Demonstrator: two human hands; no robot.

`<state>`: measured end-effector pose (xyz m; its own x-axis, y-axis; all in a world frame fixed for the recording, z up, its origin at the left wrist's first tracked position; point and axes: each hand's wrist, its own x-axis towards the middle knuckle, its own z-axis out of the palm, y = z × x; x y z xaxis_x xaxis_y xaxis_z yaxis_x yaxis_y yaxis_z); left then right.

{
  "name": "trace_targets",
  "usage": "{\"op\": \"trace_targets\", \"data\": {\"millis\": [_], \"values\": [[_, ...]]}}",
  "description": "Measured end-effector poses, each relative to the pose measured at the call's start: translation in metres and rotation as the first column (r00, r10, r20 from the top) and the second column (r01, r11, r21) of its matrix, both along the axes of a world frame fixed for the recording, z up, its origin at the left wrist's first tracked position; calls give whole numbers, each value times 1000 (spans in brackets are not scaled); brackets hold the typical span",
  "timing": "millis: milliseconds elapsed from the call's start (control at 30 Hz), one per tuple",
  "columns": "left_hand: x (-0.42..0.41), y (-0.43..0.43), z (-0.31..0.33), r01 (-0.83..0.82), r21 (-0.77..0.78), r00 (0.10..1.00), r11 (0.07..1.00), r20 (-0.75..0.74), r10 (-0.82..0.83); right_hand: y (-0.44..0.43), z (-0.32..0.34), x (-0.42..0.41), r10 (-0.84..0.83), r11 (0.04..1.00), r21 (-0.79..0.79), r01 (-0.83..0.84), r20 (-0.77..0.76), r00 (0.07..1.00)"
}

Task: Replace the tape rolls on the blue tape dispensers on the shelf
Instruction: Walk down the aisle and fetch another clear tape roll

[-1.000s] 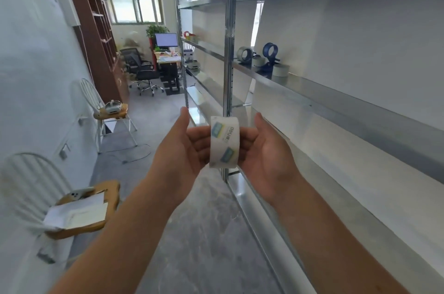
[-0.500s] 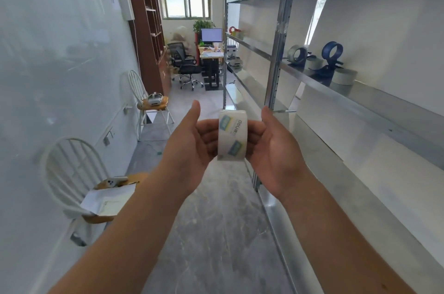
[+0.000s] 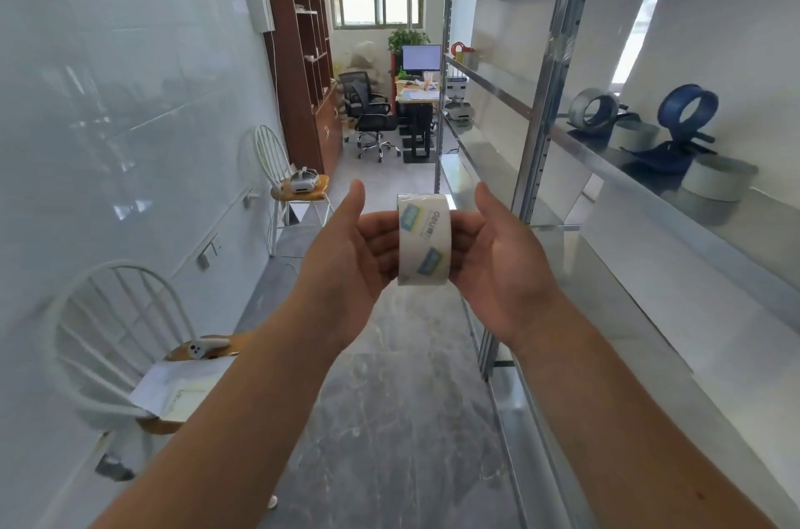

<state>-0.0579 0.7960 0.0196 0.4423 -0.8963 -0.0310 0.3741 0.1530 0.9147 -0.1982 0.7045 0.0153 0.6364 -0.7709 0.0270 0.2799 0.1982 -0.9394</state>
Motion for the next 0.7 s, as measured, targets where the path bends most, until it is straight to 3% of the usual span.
{"op": "trace_targets", "data": {"millis": [367, 700], "values": [[112, -102, -12, -9, -16, 1000, 1000, -11, 9, -104, -7, 112, 46, 999, 4, -46, -23, 999], [255, -227, -11, 110, 11, 994, 994, -4, -110, -204, -9, 247, -117, 993, 8, 117, 5, 993]]}}
